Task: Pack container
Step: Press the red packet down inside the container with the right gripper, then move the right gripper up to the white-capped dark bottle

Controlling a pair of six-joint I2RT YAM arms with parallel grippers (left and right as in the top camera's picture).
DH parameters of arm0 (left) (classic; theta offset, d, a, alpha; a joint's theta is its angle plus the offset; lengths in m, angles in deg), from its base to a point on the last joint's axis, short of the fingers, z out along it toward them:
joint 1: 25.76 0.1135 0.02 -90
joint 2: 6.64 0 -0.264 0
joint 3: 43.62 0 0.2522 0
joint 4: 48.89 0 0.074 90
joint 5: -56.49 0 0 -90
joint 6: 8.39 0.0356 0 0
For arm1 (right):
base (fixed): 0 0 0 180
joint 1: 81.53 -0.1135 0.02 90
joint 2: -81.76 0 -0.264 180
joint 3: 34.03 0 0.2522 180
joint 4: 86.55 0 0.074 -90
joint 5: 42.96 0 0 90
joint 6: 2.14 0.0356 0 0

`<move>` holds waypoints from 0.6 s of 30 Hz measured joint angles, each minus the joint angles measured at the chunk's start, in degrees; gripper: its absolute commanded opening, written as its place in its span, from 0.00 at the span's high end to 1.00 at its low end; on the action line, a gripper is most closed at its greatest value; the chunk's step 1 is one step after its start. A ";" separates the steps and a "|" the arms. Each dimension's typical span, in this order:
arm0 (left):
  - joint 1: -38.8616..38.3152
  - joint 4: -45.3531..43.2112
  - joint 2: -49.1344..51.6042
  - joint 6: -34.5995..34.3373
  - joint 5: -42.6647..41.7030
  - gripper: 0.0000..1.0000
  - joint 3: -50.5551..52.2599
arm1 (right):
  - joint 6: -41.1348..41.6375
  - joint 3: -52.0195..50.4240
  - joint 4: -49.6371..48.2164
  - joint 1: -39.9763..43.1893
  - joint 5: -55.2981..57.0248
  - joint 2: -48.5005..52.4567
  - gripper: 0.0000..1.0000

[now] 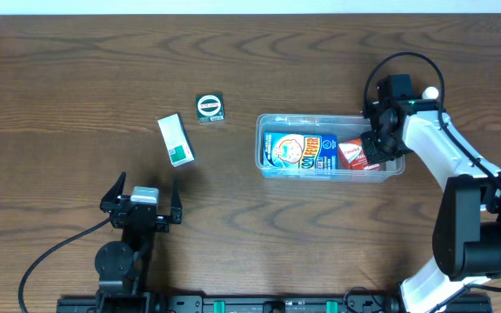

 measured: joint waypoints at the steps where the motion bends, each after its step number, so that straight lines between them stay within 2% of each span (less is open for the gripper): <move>1: 0.00 0.00 0.00 0.00 0.00 0.02 0.00 | 0.00 0.00 0.00 0.00 -0.48 0.00 0.99; 18: 0.00 0.00 0.00 0.00 0.00 0.02 0.00 | 0.00 0.00 1.33 0.00 -9.27 0.00 0.99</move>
